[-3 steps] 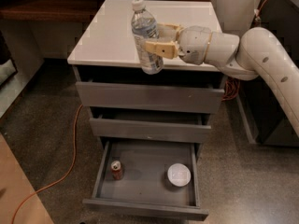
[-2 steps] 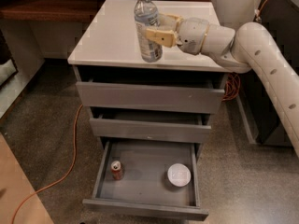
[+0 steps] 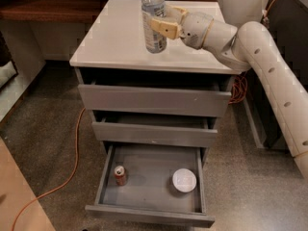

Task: Pick blue plastic bottle from bottom drawer and place on counter

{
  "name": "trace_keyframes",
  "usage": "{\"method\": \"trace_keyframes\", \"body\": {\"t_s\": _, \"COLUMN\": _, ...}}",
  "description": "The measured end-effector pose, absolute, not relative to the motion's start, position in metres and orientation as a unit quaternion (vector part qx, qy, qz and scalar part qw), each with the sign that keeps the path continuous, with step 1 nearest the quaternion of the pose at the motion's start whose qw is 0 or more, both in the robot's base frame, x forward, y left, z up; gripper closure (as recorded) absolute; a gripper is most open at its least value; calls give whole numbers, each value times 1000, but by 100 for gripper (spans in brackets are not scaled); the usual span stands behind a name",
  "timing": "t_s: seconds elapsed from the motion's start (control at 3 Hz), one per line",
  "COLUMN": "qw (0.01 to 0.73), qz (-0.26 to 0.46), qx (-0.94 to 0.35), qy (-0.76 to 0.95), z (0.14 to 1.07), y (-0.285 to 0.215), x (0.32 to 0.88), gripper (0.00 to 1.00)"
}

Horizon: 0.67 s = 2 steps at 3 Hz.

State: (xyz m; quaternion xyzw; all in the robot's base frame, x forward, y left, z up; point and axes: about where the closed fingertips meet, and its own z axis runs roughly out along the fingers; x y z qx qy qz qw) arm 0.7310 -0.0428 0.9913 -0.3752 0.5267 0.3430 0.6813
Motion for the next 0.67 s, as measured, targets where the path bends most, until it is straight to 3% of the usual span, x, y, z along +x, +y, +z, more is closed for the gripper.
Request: {"method": "trace_keyframes", "body": {"t_s": 0.67, "qw": 698, "qz": 331, "qx": -344, "qy": 533, "z": 966, "y": -45, "x": 759, "gripper": 100}}
